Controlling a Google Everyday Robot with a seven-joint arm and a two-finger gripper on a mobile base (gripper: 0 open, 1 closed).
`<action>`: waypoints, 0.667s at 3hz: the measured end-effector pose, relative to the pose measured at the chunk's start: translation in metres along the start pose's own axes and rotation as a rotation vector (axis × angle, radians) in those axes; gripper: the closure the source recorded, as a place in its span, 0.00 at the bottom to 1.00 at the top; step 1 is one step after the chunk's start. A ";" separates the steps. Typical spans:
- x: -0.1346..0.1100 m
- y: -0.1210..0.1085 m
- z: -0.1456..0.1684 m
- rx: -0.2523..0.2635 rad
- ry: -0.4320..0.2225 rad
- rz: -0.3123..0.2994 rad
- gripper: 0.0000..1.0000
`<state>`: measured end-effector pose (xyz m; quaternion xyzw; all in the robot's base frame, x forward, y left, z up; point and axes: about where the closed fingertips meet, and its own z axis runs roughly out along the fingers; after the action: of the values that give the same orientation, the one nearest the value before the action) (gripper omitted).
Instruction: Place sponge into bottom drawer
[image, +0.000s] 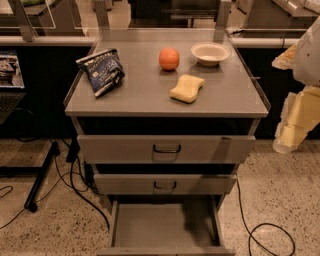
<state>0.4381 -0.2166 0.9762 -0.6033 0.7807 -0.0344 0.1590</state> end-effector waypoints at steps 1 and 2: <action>0.000 0.000 0.000 0.000 0.000 0.000 0.00; -0.006 0.001 0.003 0.003 -0.011 -0.014 0.00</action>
Offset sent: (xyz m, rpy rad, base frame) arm 0.0016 0.0126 -0.0092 0.0116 0.0053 0.0355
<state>0.4390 -0.2104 0.9747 -0.6086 0.7756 -0.0336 0.1639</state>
